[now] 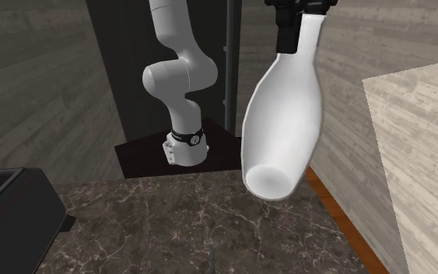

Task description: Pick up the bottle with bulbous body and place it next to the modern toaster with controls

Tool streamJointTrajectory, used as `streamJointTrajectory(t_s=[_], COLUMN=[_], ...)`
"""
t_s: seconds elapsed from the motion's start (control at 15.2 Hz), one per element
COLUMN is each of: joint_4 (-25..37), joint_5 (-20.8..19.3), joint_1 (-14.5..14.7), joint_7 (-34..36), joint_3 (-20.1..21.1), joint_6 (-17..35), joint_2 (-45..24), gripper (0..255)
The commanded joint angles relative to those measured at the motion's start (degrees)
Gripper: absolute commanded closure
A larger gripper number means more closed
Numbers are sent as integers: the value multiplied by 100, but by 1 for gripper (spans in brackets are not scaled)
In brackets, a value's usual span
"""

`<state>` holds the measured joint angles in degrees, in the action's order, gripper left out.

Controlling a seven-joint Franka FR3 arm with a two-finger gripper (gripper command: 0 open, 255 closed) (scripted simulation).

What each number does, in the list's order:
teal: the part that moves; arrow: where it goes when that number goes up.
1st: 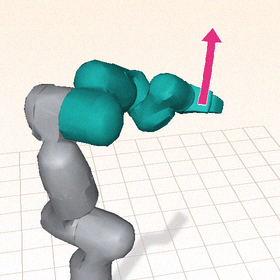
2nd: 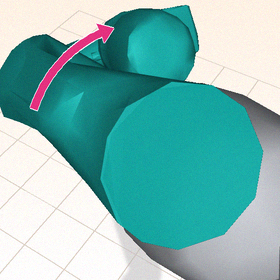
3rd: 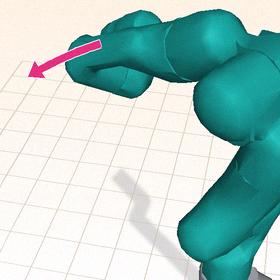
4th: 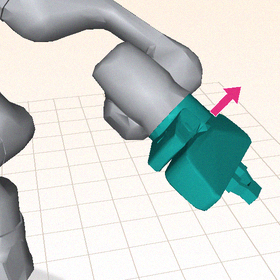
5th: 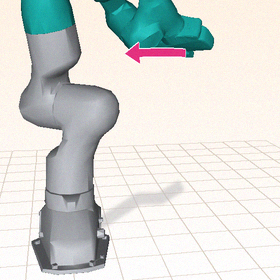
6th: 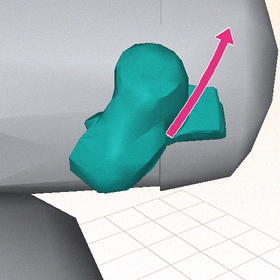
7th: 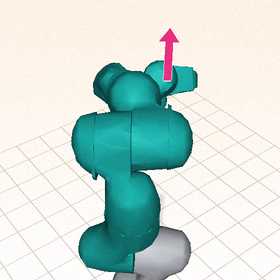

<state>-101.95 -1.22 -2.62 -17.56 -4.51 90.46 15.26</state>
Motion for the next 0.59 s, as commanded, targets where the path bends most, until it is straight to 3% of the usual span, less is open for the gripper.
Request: streamJointTrajectory(t_s=[0.0,0.53], joint_4=[239,1182], joint_5=[7,26], joint_1=[6,9], joint_7=[8,-10], joint_3=[7,0], joint_6=[-169,-833], joint_2=[-69,-349], gripper=[255,255])
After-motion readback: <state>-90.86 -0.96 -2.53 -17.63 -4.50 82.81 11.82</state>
